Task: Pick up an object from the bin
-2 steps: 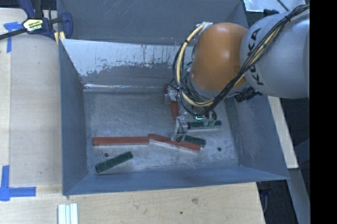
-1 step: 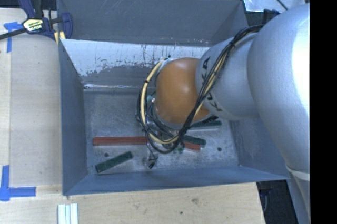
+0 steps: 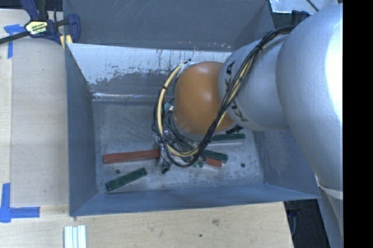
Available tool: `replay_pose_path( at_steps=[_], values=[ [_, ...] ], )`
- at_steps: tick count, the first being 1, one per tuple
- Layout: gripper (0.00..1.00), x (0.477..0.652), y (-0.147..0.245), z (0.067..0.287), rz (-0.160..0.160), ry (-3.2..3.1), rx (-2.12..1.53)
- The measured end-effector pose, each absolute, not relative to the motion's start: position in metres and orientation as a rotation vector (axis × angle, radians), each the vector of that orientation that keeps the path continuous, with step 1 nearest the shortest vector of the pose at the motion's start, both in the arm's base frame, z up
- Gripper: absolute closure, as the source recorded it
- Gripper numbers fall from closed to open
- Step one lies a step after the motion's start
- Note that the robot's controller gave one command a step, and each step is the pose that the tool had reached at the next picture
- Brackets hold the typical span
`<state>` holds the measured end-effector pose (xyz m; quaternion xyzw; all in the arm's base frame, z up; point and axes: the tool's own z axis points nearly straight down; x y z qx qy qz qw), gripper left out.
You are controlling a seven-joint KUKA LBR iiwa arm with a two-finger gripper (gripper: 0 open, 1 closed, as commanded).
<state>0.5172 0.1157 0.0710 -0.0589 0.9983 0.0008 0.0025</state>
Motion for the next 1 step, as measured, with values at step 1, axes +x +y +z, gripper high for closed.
replay_pose_path(
  at_steps=[1],
  values=[
    [1.0,0.5433,0.11,0.2013,0.001,3.123,-0.199]
  ],
)
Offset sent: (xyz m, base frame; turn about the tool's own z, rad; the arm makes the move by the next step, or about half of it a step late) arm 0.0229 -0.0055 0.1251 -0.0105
